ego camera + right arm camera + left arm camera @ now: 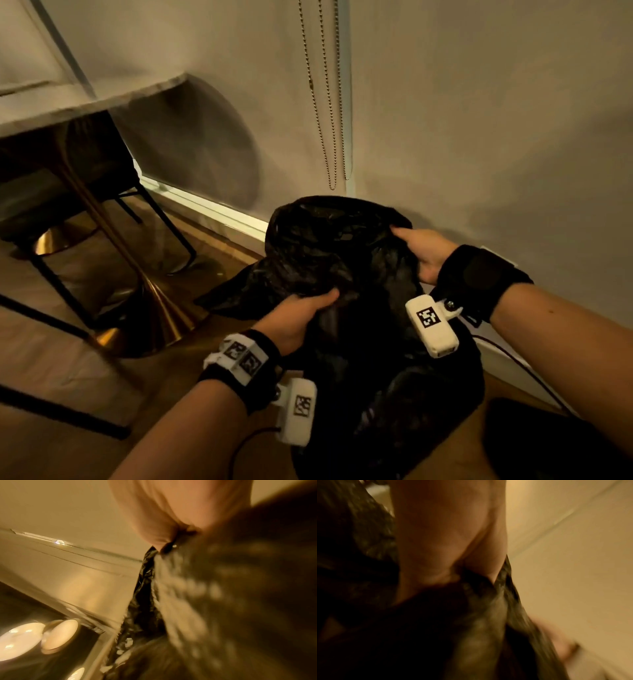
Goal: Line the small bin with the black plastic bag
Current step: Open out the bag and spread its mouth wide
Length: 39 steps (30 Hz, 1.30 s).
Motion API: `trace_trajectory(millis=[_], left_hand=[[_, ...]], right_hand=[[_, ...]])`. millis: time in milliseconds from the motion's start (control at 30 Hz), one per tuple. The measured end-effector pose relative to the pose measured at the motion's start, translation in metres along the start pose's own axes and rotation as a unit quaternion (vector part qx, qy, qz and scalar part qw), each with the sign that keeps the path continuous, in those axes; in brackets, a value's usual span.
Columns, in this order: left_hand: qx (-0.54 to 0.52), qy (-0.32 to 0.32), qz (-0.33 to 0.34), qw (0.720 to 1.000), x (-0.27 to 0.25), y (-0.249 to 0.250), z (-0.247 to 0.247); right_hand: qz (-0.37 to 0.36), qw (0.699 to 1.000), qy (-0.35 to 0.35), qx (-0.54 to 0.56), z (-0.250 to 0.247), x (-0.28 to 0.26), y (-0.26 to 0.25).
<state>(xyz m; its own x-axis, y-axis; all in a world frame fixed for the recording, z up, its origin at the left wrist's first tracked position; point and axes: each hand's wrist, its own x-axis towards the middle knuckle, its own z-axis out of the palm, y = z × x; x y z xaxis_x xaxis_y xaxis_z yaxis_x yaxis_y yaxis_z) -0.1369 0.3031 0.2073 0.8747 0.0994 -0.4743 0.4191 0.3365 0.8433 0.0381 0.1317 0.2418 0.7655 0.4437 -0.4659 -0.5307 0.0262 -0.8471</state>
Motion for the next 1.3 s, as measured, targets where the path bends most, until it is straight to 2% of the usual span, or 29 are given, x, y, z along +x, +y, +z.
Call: trace_trajectory(millis=[133, 200, 233, 300, 333, 400, 500, 600, 633, 700, 767, 800, 833, 900, 933, 1000, 1067, 1167, 1300], left_hand=[[-0.017, 0.066, 0.048, 0.996, -0.018, 0.032, -0.069], [-0.047, 0.070, 0.012, 0.996, -0.031, 0.044, -0.100], [-0.064, 0.063, 0.025, 0.996, -0.036, 0.052, -0.104], [-0.096, 0.055, 0.114, 0.987, -0.039, 0.066, -0.099], [-0.080, 0.056, 0.162, 0.982, -0.039, 0.072, -0.088], [-0.018, 0.041, 0.206, 0.978, -0.036, 0.079, -0.055], [0.097, 0.000, 0.167, 0.981, -0.029, 0.081, -0.004], [0.182, 0.042, 0.134, 0.973, -0.017, 0.073, 0.028], [0.198, 0.062, 0.128, 0.970, -0.011, 0.070, 0.031], [0.208, 0.093, 0.133, 0.964, -0.004, 0.067, 0.030], [0.203, 0.133, 0.136, 0.960, -0.008, 0.074, 0.018], [0.197, 0.139, 0.128, 0.962, -0.012, 0.080, 0.012], [0.193, 0.126, 0.117, 0.966, -0.017, 0.086, 0.008], [0.200, 0.066, 0.093, 0.973, -0.027, 0.093, 0.007], [0.210, 0.031, 0.081, 0.974, -0.034, 0.095, 0.012], [0.240, -0.030, 0.067, 0.968, -0.041, 0.095, 0.026], [0.267, -0.057, 0.076, 0.959, -0.042, 0.092, 0.040], [0.255, -0.040, 0.103, 0.961, -0.040, 0.093, 0.038], [0.277, -0.016, 0.101, 0.956, -0.056, 0.104, -0.018]], right_hand=[[-0.014, 0.995, 0.091, -0.026, -0.070, 0.000, -0.014], [-0.006, 0.995, 0.097, -0.011, -0.085, -0.018, -0.022], [-0.002, 0.996, 0.087, 0.000, -0.085, -0.025, -0.024], [-0.009, 0.998, 0.057, 0.012, -0.068, -0.038, -0.026], [-0.013, 0.999, 0.036, 0.028, -0.055, -0.044, -0.027], [-0.029, 0.997, -0.031, 0.071, -0.027, -0.056, -0.028], [-0.030, 0.988, -0.144, 0.054, 0.012, -0.069, -0.025], [0.017, 0.969, -0.246, 0.003, 0.035, -0.071, -0.014], [0.022, 0.965, -0.260, -0.012, 0.038, -0.071, -0.011], [0.011, 0.970, -0.241, -0.034, 0.036, -0.071, -0.011], [-0.061, 0.977, -0.193, -0.067, 0.022, -0.071, -0.014], [-0.124, 0.970, -0.176, -0.113, 0.012, -0.071, -0.014], [-0.191, 0.948, -0.161, -0.198, 0.002, -0.069, -0.015], [-0.277, 0.868, -0.171, -0.375, -0.003, -0.074, -0.013], [-0.293, 0.840, -0.202, -0.411, 0.003, -0.077, -0.010], [-0.320, 0.813, -0.262, -0.410, 0.019, -0.072, -0.001], [-0.359, 0.799, -0.246, -0.415, 0.035, -0.066, 0.010], [-0.317, 0.841, -0.162, -0.408, 0.036, -0.060, 0.013], [-0.272, 0.894, 0.007, -0.357, 0.016, -0.051, 0.008]])
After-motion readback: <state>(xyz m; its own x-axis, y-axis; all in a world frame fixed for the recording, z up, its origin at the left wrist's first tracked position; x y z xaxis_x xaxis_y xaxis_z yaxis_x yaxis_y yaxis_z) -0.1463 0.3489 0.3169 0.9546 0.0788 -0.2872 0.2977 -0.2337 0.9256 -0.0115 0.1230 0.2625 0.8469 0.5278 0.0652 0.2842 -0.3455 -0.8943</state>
